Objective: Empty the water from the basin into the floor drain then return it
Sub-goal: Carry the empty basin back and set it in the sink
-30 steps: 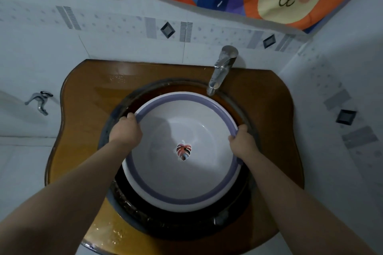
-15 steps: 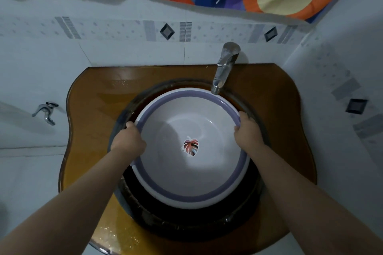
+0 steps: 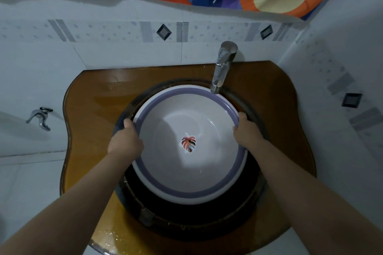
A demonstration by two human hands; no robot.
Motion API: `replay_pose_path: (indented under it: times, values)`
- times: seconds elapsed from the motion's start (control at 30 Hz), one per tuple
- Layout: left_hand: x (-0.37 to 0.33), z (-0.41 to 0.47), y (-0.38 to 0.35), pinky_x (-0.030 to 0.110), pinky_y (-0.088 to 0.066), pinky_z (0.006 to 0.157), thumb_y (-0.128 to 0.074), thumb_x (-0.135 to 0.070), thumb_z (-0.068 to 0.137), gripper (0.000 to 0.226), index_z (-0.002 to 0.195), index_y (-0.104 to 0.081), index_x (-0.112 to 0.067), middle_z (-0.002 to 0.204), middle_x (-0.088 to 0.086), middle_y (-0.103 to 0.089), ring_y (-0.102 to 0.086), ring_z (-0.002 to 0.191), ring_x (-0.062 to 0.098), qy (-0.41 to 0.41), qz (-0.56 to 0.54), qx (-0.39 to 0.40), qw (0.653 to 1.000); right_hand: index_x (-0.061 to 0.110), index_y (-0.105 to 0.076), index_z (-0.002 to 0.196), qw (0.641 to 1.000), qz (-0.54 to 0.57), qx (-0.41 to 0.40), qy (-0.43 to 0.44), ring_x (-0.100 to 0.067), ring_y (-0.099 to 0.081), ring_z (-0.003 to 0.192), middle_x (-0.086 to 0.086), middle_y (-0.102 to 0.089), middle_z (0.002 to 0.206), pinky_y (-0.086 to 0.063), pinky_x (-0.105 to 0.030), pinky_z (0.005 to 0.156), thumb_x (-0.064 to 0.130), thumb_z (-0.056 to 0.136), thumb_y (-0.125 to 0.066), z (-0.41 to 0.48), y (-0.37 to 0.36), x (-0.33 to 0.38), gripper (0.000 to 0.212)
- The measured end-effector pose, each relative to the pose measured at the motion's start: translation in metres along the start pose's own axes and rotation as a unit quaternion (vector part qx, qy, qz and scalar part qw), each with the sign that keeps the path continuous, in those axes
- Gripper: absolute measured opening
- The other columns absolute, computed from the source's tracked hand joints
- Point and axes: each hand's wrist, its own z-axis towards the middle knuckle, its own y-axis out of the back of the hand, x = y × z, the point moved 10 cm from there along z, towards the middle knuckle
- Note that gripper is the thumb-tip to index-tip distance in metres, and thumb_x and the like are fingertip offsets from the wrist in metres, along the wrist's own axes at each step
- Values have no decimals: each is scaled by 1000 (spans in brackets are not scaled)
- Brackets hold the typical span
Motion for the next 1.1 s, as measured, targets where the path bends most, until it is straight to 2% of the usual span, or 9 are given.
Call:
replay_pose_path:
  times: [0.1, 0.2, 0.43, 0.6, 0.9, 1.0, 1.1]
  values:
    - [-5, 4, 9, 27, -35, 35, -54, -16, 89, 46, 127, -30, -5, 64, 7, -50, -52, 50, 21, -12, -5, -11, 1000, 14, -27, 124, 999, -13, 8, -28, -23, -51, 76, -15, -57, 105, -43, -31, 63, 19, 95, -42, -5, -4, -9, 33]
    - [-7, 1, 4, 25, -35, 35, -53, -17, 90, 52, 133, -26, -6, 64, 6, -50, -52, 50, 19, -27, 6, -6, 1000, 13, -28, 124, 999, -28, 10, -29, -22, -52, 72, -13, -55, 95, -43, -32, 62, 21, 95, -43, -6, -3, -9, 34]
    - [-7, 2, -1, 26, -38, 35, -48, -12, 91, 60, 142, -16, -9, 67, 7, -54, -55, 53, 20, -50, 34, 4, 998, 11, -28, 129, 996, -49, 50, -57, -25, -50, 76, -17, -57, 109, -39, -30, 54, 18, 95, -42, -16, -9, -16, 37]
    - [-8, 4, -4, 30, -42, 41, -46, -10, 91, 62, 144, -13, -7, 91, 16, -64, -59, 64, 25, -59, 68, 3, 996, 12, -31, 126, 997, -47, 27, -53, -22, -52, 77, -15, -58, 108, -41, -30, 61, 20, 95, -43, -21, -9, -17, 34]
    - [-12, 3, -2, 32, -44, 46, -47, -12, 92, 64, 144, -11, -5, 102, 20, -64, -62, 75, 29, -62, 91, 16, 994, 11, -31, 128, 996, -65, 34, -58, -26, -56, 84, -15, -58, 113, -43, -31, 63, 22, 96, -41, -24, -6, -14, 35]
    - [-10, -3, 0, 28, -42, 41, -46, -15, 92, 59, 142, -17, -4, 95, 16, -64, -58, 65, 24, -60, 72, 24, 995, 10, -37, 122, 995, -97, 10, -34, -28, -59, 92, -14, -58, 112, -41, -31, 67, 27, 96, -41, -26, 4, -7, 32]
    - [-7, -11, 2, 26, -34, 35, -43, -19, 94, 49, 137, -28, -2, 83, 11, -59, -52, 56, 19, -62, 83, 8, 995, 9, -45, 113, 995, -88, -47, -22, -25, -56, 87, -14, -60, 106, -38, -30, 68, 27, 96, -39, -31, 28, -3, 26]
